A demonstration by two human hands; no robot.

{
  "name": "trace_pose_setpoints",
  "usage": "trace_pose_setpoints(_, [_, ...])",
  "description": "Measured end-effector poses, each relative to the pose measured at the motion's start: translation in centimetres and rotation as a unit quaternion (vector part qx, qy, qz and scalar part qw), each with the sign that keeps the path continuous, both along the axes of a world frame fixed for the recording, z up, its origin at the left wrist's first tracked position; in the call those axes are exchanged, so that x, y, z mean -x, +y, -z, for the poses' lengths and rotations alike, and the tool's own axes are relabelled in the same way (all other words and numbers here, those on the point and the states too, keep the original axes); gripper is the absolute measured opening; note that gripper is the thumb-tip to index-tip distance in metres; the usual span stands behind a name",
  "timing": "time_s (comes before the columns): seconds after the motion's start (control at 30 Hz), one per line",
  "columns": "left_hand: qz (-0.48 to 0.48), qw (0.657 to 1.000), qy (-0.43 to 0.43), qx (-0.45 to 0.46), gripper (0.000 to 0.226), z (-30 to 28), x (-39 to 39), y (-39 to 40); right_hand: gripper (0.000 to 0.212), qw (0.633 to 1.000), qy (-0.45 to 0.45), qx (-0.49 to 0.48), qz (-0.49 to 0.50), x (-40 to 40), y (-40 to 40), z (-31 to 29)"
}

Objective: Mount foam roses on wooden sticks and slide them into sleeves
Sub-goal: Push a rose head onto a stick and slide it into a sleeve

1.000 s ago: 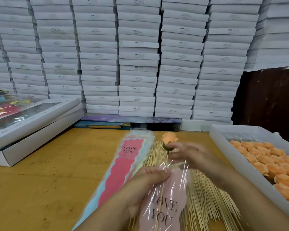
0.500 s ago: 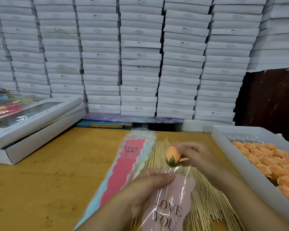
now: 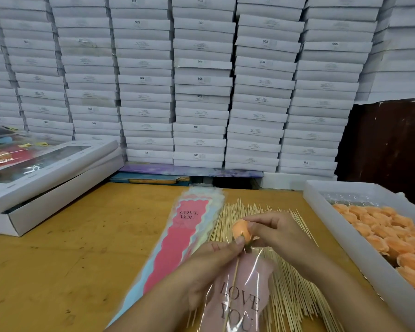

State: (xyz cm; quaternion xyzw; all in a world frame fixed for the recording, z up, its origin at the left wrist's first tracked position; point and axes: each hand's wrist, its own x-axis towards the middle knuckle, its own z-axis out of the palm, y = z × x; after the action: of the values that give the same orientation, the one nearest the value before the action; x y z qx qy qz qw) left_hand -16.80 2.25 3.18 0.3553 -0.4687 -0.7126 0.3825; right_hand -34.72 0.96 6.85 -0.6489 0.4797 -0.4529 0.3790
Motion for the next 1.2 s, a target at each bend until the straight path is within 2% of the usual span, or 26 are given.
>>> trace_pose_setpoints(0.1, [-0.021,1.0,-0.002,-0.018,0.048,-0.2,-0.2,0.0,0.027,0.999,0.035,-0.021,-0.018,0.1,0.0,0.1])
trace_pose_setpoints(0.2, [-0.036,0.999,-0.014,-0.013,0.049,-0.1,-0.3,-0.4,0.059,0.996,0.062,-0.051,-0.037,0.2,0.1,0.6])
trace_pose_setpoints(0.27, [-0.035,0.999,-0.009,-0.007,0.041,0.2,-0.3,-0.7,0.067,0.993,0.072,-0.072,-0.052,0.2,0.2,0.6])
trace_pose_setpoints(0.4, [-0.041,0.999,-0.005,-0.02,0.039,0.5,-0.2,-0.8,0.044,0.991,0.066,-0.103,-0.053,0.2,0.3,-0.1])
trace_pose_setpoints(0.5, [-0.055,0.998,-0.034,-0.004,0.042,0.3,0.0,-0.8,0.031,0.99,0.06,-0.108,-0.068,0.2,0.5,-0.5])
trace_pose_setpoints(0.63, [-0.073,0.994,-0.082,0.013,0.043,0.3,0.1,-1.0,0.039,0.987,0.074,-0.124,-0.076,0.4,0.6,-0.5])
trace_pose_setpoints(0.8, [-0.093,0.992,-0.086,-0.001,0.046,0.2,-0.3,-1.3,0.043,0.971,0.121,-0.162,-0.129,0.0,1.1,-0.8])
trace_pose_setpoints(0.97, [-0.1,0.992,-0.079,-0.012,0.045,-0.3,-0.1,-1.3,0.038,0.988,0.102,-0.105,-0.057,0.6,0.5,-0.9])
trace_pose_setpoints(1.1, [-0.088,0.993,-0.078,-0.009,0.043,0.1,0.0,-1.2,0.051,0.978,0.114,-0.131,-0.112,0.4,0.7,-0.5])
trace_pose_setpoints(1.2, [-0.084,0.995,-0.052,-0.034,0.041,0.3,-0.1,-1.4,0.039,0.989,0.066,-0.109,-0.078,0.4,0.7,0.0])
